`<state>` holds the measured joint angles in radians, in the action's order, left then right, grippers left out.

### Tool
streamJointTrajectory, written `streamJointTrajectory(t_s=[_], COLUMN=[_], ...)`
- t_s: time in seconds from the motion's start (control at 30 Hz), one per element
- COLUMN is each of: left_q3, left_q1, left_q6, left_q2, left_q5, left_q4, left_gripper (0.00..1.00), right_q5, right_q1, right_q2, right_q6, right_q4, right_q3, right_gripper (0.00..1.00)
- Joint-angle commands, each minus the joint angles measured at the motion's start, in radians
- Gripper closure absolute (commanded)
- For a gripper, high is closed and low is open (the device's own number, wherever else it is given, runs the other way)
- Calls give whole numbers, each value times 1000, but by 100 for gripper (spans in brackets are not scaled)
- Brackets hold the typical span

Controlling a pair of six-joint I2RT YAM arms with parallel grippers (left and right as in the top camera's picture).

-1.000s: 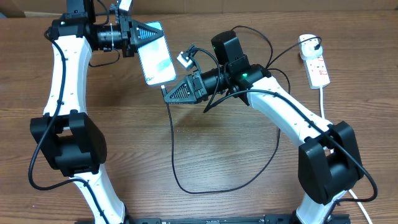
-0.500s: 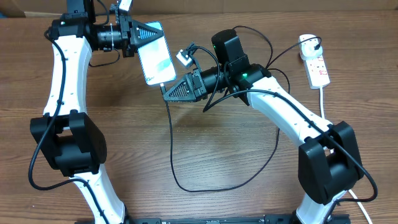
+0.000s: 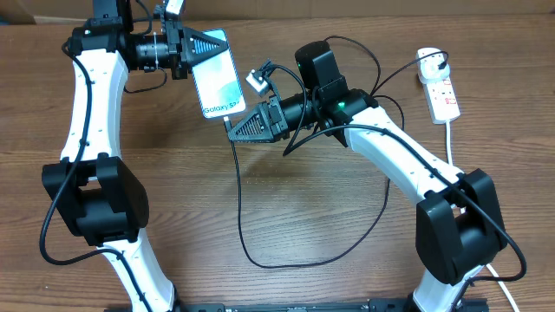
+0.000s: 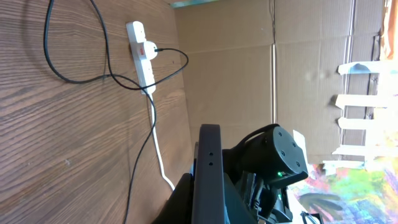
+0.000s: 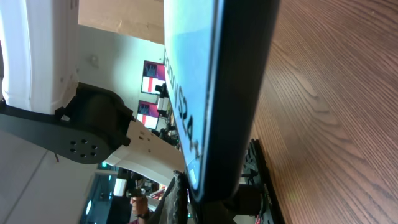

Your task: Plug charger to phone and switch on socket

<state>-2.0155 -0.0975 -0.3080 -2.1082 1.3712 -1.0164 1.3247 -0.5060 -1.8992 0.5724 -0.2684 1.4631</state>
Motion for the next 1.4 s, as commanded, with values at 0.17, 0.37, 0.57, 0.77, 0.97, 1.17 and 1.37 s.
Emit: streamJointTrajectory(t_s=[0.17,0.37,0.57,0.77,0.97,1.17,1.37], left_q3=[-16,-16,-16,-16,-16,-16,-16], left_q1=[7,7,7,7,7,6,6], left_q6=[-9,-9,-10,-10,-10,-10,-13], left_q2=[19,19,19,19,19,19,19], left_q5=[59,55,56,63,63,63,62], left_q4=[0,0,0,-1,0,0,0], left_gripper=[96,96,96,96,96,96,96], right_q5=[25,39,39,42,42,42,42], right_q1=[-3,-3,7,21,22,16,16], right_q2=[9,9,9,9,9,9,9], right_q6=[1,4,4,4,4,3,3], right_q4=[24,39,38,35,35,35,31], right_q3=[-3,-3,-3,-3,-3,-3,-3], right_gripper=[96,96,96,96,96,96,96])
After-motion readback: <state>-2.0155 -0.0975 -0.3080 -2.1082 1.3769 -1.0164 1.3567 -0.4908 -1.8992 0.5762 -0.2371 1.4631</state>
